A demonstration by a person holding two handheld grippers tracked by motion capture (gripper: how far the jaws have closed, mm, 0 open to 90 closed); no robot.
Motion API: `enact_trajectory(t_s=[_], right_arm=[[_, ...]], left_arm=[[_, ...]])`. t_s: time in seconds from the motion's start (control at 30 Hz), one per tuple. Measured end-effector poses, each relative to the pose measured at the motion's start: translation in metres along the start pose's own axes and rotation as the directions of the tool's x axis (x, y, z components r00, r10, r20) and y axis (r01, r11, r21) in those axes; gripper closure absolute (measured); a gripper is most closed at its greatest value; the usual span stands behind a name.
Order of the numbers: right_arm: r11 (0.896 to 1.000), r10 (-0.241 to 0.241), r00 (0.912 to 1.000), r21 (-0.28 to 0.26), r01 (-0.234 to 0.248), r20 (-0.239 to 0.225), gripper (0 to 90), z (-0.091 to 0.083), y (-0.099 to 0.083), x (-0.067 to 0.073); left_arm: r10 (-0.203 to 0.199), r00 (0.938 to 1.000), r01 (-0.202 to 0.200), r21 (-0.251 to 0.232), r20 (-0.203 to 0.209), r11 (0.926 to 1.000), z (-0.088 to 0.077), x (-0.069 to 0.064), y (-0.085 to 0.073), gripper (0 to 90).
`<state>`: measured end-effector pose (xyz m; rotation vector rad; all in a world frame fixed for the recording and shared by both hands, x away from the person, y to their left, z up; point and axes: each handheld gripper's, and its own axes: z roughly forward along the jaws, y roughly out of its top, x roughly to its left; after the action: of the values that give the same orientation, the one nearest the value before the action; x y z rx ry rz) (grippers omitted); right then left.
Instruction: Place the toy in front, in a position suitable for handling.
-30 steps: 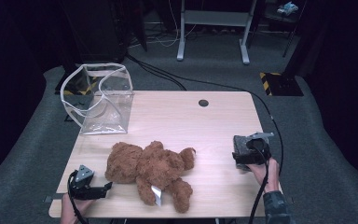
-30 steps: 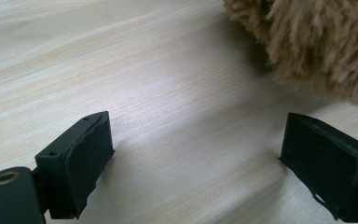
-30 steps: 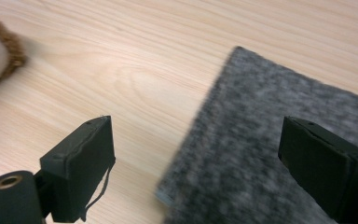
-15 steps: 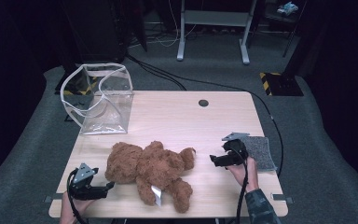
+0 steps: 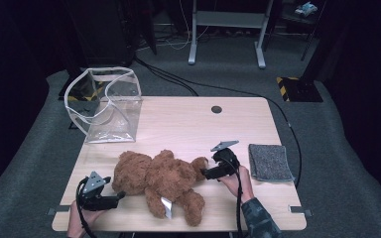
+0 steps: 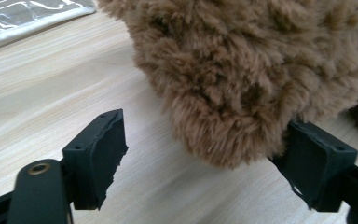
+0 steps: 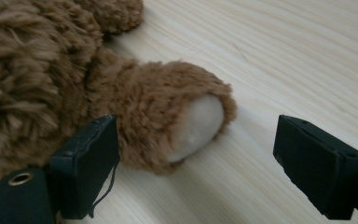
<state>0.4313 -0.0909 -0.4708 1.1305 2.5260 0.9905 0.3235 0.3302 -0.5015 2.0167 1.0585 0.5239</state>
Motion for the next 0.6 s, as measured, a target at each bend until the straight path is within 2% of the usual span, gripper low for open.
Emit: enact_trajectory(t_s=[0.1, 0.13, 0.23, 0.27, 0.4, 0.57, 0.6], right_arm=[[1.000, -0.010, 0.9998, 0.013, 0.010, -0.014, 16.7, 0.009, 0.003, 0.006], [1.000, -0.015, 0.9998, 0.021, 0.015, -0.012, 19.8, 0.012, 0.003, 0.007], [0.999, -0.018, 0.9994, 0.039, 0.020, -0.028, 29.2, 0.021, 0.002, 0.011], [0.999, -0.026, 0.9991, 0.046, 0.028, -0.032, 31.6, 0.024, 0.001, 0.011], [0.998, -0.032, 0.9989, 0.044, 0.033, -0.033, 46.3, 0.026, 0.000, 0.011], [0.998, -0.042, 0.9985, 0.037, 0.043, -0.034, 58.7, 0.026, -0.001, 0.012], [0.998, -0.046, 0.9983, 0.035, 0.047, -0.036, 60.6, 0.026, -0.001, 0.012]], left_arm=[[0.013, 0.9999, -0.013, -0.004, 0.007, 0.9999, 0.002, 0.001, 0.000, 23.5], [0.004, 0.9999, -0.004, -0.011, 0.015, 0.9999, 0.003, 0.001, -0.001, 24.3], [-0.005, 0.9990, 0.007, -0.025, 0.045, 0.9997, 0.004, 0.003, -0.002, 31.7], [0.008, 0.9987, -0.006, -0.026, 0.050, 0.9996, 0.004, 0.003, -0.002, 36.8], [0.028, 0.9985, -0.027, -0.025, 0.048, 0.9993, 0.006, -0.001, 0.000, 48.8], [0.051, 0.9977, -0.050, -0.031, 0.045, 0.9983, 0.007, -0.004, 0.000, 62.1], [0.055, 0.9979, -0.054, -0.034, 0.033, 0.9980, 0.007, -0.004, 0.000, 64.4]])
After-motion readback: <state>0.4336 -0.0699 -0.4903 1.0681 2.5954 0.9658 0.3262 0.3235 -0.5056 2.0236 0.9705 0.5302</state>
